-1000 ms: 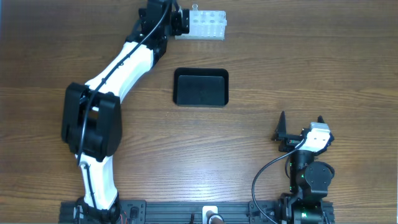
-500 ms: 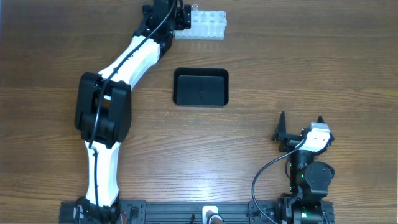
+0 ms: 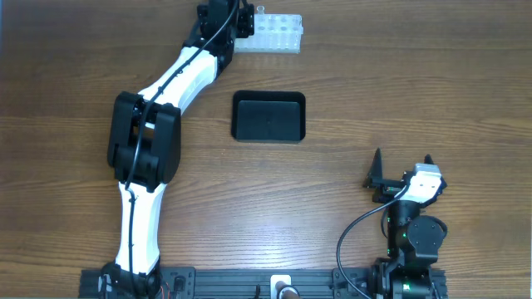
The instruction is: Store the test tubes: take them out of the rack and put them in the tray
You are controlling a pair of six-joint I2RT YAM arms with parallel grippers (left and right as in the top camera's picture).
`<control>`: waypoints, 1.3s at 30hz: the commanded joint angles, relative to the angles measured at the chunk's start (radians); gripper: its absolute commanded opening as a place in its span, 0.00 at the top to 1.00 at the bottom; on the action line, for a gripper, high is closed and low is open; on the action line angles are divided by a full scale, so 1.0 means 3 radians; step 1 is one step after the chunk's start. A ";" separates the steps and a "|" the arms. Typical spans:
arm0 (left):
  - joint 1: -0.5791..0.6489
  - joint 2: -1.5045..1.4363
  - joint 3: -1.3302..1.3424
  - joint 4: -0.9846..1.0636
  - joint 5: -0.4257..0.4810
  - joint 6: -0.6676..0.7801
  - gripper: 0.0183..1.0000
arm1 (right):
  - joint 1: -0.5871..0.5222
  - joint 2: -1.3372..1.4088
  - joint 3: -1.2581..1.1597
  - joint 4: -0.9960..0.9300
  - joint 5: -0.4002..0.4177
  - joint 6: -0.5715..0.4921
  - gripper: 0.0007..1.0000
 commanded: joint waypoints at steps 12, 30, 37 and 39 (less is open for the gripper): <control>0.0008 0.0126 0.0088 0.0146 0.0226 -0.0023 0.35 | -0.0010 -0.0029 -0.0025 0.0000 -0.0005 -0.0004 0.01; -0.0011 0.0169 0.0088 0.0144 0.0275 -0.0010 0.56 | -0.0010 -0.0029 -0.0025 0.0000 -0.0004 -0.0004 0.01; -0.0014 0.0172 0.0088 0.0165 0.0276 -0.0010 0.62 | -0.0010 -0.0031 -0.0025 0.0000 -0.0005 -0.0004 0.01; -0.0014 0.0174 0.0088 0.0165 0.0286 -0.0010 0.63 | -0.0010 -0.0031 -0.0025 0.0000 -0.0005 -0.0004 0.01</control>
